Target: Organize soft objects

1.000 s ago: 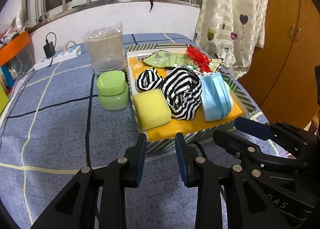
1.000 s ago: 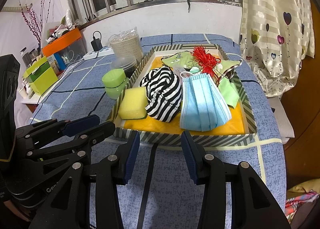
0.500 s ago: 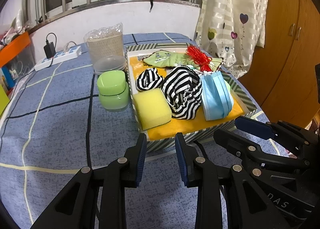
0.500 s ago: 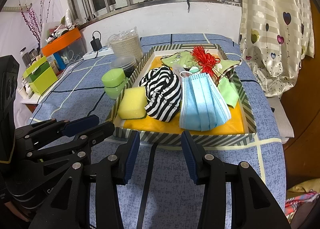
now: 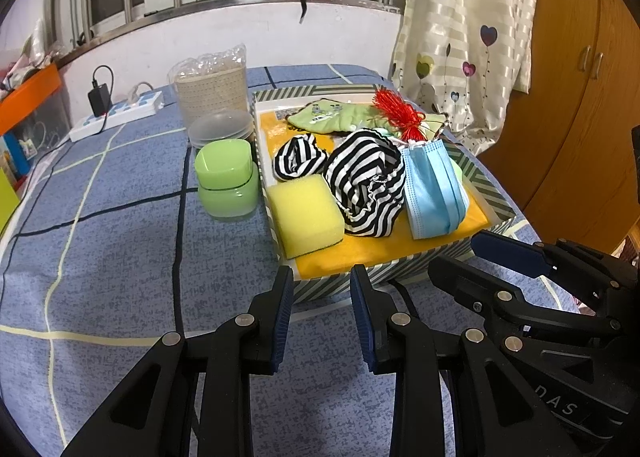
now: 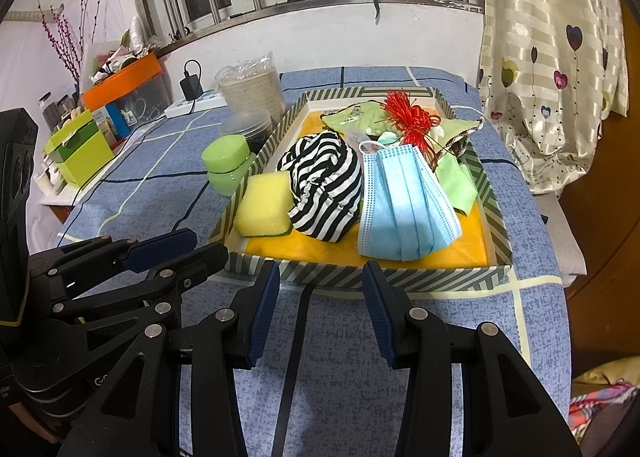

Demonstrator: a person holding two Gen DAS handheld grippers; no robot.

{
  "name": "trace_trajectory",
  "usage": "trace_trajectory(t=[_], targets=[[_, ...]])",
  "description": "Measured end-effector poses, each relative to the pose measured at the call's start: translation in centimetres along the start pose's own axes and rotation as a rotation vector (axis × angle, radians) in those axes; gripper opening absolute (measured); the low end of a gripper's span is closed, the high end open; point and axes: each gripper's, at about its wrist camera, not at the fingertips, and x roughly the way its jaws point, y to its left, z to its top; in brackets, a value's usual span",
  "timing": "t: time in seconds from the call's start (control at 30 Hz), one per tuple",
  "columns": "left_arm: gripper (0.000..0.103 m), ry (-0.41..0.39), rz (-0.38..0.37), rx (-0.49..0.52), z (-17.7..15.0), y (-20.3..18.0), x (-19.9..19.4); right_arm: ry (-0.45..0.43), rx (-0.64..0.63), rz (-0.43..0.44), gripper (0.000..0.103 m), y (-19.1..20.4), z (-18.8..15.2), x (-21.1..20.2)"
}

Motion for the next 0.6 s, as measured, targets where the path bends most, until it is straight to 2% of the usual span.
trace_trajectory(t=[0.6], targets=[[0.028,0.000,0.003,0.000,-0.02,-0.01,0.03,0.001,-0.002,-0.003,0.044,0.04,0.04,0.07]])
